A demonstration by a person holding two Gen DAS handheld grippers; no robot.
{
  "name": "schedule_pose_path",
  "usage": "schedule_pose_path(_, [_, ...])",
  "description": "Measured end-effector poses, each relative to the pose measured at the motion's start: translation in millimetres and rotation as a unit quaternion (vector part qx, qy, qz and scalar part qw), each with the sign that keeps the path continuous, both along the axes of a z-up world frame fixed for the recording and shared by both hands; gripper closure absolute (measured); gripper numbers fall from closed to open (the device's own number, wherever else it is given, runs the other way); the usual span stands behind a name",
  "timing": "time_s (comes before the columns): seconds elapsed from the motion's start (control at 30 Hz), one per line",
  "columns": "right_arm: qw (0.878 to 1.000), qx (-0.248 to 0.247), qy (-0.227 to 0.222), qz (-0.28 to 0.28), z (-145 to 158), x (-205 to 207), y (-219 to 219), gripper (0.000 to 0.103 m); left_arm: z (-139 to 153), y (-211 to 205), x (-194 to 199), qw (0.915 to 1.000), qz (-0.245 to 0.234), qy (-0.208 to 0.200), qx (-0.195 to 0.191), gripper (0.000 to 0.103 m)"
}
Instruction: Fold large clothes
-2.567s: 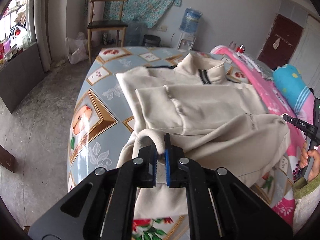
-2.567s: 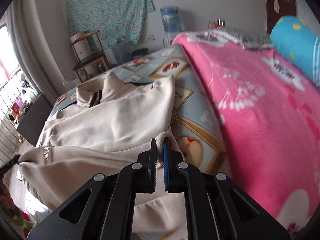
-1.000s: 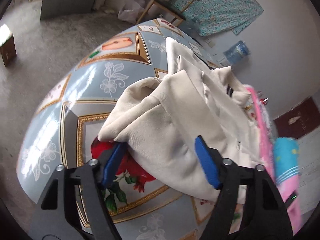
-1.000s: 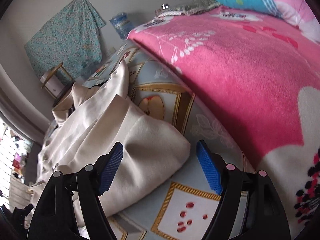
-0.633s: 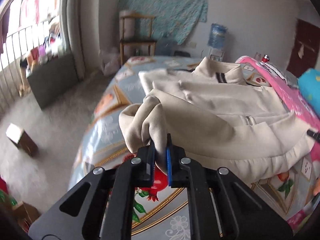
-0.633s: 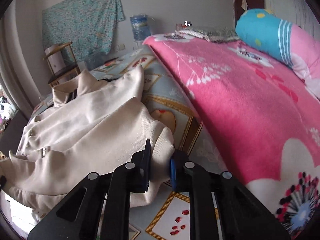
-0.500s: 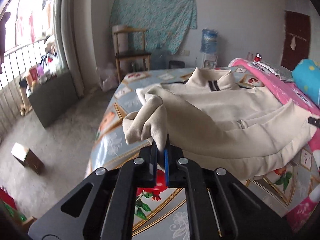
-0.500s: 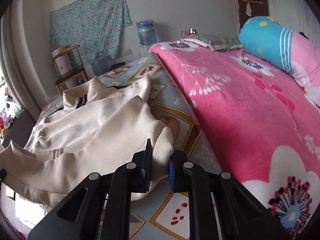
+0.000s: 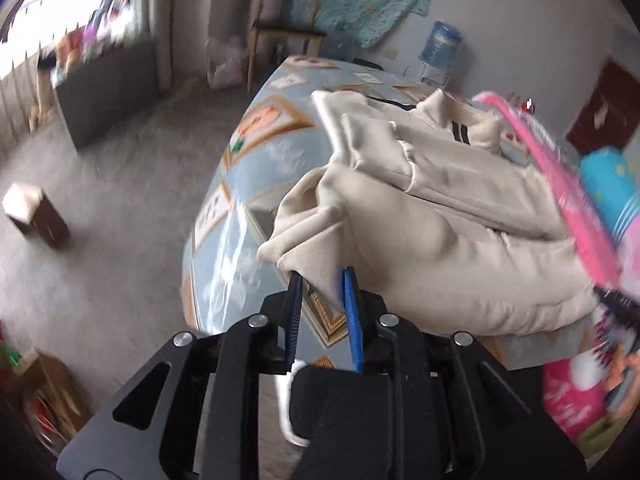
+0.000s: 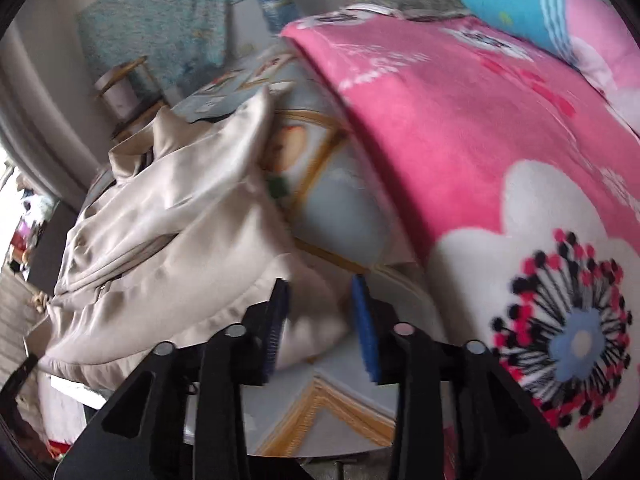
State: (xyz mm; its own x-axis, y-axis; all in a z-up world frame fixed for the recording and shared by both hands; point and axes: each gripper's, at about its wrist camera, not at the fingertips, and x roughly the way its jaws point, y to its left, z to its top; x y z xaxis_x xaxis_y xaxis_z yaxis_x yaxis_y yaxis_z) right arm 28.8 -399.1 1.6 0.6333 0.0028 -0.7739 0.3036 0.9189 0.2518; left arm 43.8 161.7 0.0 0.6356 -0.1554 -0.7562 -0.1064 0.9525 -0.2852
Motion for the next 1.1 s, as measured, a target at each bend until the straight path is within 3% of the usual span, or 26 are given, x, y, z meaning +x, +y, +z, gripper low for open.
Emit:
schedule_pose_path(0.13, [0.999,-0.028,-0.025,-0.011,20,-11,-4,0.047,17,28,-20,0.9958,0.076,-0.043,0.028,0.072])
schedule_pose_path(0.2, [0.999,-0.017,-0.03,0.009,24,-9,5,0.047,21,39,-23,0.9948,0.087,-0.052,0.013,0.072])
schedule_pose_path(0.37, [0.992,-0.02,-0.025,0.123,20,10,65,0.041,21,18,-10,0.9983,0.024,-0.053,0.004,0.069])
schedule_pose_path(0.4, [0.989,-0.022,-0.021,0.147,16,13,80,0.041,18,8,-5,0.9988,0.004,-0.048,0.009,0.065])
schedule_pose_path(0.53, [0.976,-0.037,0.011,0.212,-5,26,123,0.041,-4,-24,15,0.9979,-0.05,-0.02,0.035,0.064])
schedule_pose_path(0.6, [0.973,-0.049,0.025,0.222,-15,29,131,0.041,-16,-27,18,0.9978,-0.047,-0.007,0.046,0.065])
schedule_pose_path(0.73, [0.977,-0.07,0.037,0.197,-19,30,120,0.041,-23,-11,19,0.9993,-0.035,-0.002,0.011,0.073])
schedule_pose_path(0.9, [0.986,-0.041,0.033,0.155,-8,36,98,0.041,-16,-14,21,0.9986,-0.032,-0.013,0.04,0.073])
schedule_pose_path(1.0, [0.983,-0.023,0.021,0.183,2,39,111,0.041,-4,-15,24,0.9964,-0.013,-0.03,0.078,0.068])
schedule_pose_path(1.1, [0.971,0.004,0.016,0.238,7,46,140,0.041,6,-23,30,0.9965,-0.031,-0.042,0.065,0.066])
